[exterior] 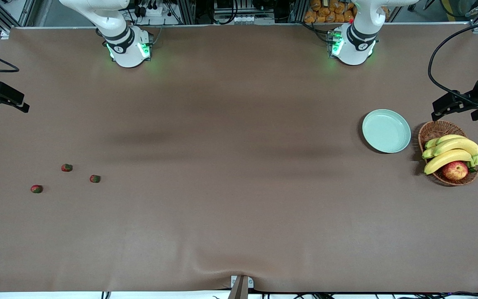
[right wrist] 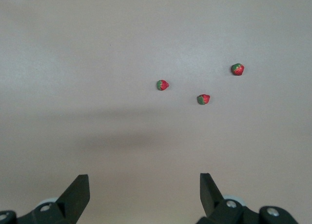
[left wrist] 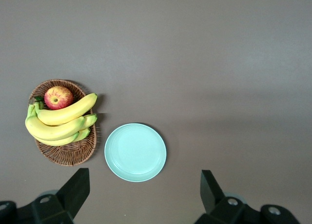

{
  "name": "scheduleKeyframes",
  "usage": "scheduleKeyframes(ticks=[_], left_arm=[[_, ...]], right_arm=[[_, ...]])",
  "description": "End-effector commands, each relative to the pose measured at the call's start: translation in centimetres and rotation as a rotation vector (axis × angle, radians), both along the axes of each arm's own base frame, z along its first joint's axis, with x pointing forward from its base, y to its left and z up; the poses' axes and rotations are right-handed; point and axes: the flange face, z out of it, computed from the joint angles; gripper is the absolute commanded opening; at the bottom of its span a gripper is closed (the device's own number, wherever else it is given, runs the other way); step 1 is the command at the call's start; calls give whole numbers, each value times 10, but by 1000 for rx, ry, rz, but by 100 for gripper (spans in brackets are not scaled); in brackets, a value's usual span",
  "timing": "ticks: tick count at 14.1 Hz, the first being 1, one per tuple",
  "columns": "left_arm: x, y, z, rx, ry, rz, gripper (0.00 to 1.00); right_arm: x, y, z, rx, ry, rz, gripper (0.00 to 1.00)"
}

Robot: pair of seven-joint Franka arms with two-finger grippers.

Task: Collect all strawberries into plate

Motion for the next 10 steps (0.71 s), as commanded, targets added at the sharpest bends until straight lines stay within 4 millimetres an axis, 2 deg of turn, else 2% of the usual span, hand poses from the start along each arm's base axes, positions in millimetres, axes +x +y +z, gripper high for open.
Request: scheduleKeyframes(ticks=[1, 3, 8, 10], left_arm=[[0, 0, -1, -25, 5, -3, 100], [-2, 5, 2, -23, 3, 7, 100], [-1, 1, 1, -23, 8, 1, 100], [-1, 4, 0, -23, 10, 1, 100]], right_arm=[[3, 0, 4, -15, 0, 12, 100], [3, 0, 4, -15, 1, 10, 100], [6, -7, -3, -16, 12, 0, 100], [20, -12, -24, -19, 34, -8, 100]])
